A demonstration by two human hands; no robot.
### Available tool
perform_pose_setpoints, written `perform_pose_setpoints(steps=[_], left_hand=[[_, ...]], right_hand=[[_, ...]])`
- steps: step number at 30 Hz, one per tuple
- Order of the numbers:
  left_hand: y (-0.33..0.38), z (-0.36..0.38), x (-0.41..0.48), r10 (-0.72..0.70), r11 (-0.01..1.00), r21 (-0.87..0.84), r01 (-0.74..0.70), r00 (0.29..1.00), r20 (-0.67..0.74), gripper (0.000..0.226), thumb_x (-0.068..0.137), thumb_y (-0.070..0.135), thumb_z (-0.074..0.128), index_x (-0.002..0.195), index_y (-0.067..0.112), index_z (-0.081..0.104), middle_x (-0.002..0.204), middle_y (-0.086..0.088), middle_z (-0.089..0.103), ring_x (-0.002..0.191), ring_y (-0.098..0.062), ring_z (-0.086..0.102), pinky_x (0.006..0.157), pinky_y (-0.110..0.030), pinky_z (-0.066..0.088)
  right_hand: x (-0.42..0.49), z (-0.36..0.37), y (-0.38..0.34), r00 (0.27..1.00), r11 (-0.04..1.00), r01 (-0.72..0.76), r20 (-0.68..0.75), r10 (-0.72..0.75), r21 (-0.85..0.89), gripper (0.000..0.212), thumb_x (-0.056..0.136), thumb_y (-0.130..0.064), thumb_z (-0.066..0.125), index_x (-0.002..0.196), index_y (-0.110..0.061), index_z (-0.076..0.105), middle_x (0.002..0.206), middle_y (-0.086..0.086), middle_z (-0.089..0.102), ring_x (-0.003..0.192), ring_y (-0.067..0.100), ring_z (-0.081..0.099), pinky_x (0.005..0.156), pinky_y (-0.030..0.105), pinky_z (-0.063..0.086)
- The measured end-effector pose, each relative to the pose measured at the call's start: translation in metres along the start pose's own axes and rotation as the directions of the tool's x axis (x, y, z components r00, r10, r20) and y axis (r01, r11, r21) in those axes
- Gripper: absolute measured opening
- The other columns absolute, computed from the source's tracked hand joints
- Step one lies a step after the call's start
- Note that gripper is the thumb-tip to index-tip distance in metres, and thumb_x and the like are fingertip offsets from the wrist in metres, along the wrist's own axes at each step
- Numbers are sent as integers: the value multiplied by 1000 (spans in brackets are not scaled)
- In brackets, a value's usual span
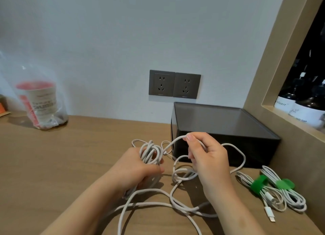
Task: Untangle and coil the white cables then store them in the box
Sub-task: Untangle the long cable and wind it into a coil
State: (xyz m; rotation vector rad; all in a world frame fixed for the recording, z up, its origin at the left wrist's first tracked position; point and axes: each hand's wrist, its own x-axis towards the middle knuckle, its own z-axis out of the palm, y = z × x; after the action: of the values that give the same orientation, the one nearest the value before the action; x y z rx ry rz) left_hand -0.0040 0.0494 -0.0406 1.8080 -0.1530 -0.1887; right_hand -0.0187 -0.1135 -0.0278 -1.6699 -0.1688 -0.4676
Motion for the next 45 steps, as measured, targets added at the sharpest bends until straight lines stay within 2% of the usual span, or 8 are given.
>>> perform_pose_setpoints(steps=[5,11,18,21,23,29,38,45], left_hand=[[-8,-1,0,-13,1000,5,13,1000,-23,7,78,7,70,73,9,65,48,4,55,45,-8,50,48,-22,41],[-5,-1,-3,-19,983,-184,6,997,-72,16,83,0,61,68,6,57,48,-6,46,42,-16,43,44,-26,40],[-7,2,-3,20,938,-345,-37,998,-52,9,83,1,62,87,4,70,88,-22,70,79,-34,67,78,-45,55],[-10,2,-2,-13,900,-436,-2,999,-31,19,87,-2,55,72,2,66,74,-19,68,70,-33,63,68,-42,57],[-11,2,-1,-18,886,-463,2,999,-31,13,89,1,55,77,1,61,67,-15,64,64,-29,61,62,-40,54],[-12,3,0,-36,899,-437,7,998,-56,25,89,9,59,64,7,58,54,-6,52,46,-15,45,42,-26,41],[-9,4,2,-9,914,-403,-42,992,-125,25,92,6,54,69,9,45,47,1,39,41,-10,33,37,-21,32],[-4,2,11,13,943,-328,-60,989,-145,31,92,9,55,67,14,39,44,4,35,38,-9,29,36,-19,27]], right_hand=[[-1,2,0,999,1000,0,-36,0,-10,20,91,-24,53,75,-31,65,55,-12,55,49,-1,47,49,15,36],[3,3,-7,1000,1000,0,-20,0,4,20,91,-23,54,75,-26,66,51,-7,50,47,2,43,48,17,37],[3,2,-5,1000,1000,1,-29,-1,8,20,92,-23,52,78,-26,66,49,-8,49,45,1,43,45,14,35],[2,1,-1,1000,999,1,-22,-2,-43,18,92,-25,52,79,-28,65,51,-12,53,48,-1,46,48,13,37],[1,1,2,1000,998,-9,-16,8,-64,17,91,-27,52,81,-29,65,53,-15,55,51,-2,49,49,13,38],[0,0,7,999,996,-33,-27,31,-86,17,92,-27,52,81,-26,65,51,-14,54,48,0,48,49,17,38],[-7,4,6,998,986,4,-63,-15,-166,21,92,-30,51,75,-26,62,54,-11,53,54,1,49,55,22,44],[8,8,0,975,878,88,-141,-173,-471,20,92,-37,50,83,-19,50,64,-7,53,64,12,55,59,37,51]])
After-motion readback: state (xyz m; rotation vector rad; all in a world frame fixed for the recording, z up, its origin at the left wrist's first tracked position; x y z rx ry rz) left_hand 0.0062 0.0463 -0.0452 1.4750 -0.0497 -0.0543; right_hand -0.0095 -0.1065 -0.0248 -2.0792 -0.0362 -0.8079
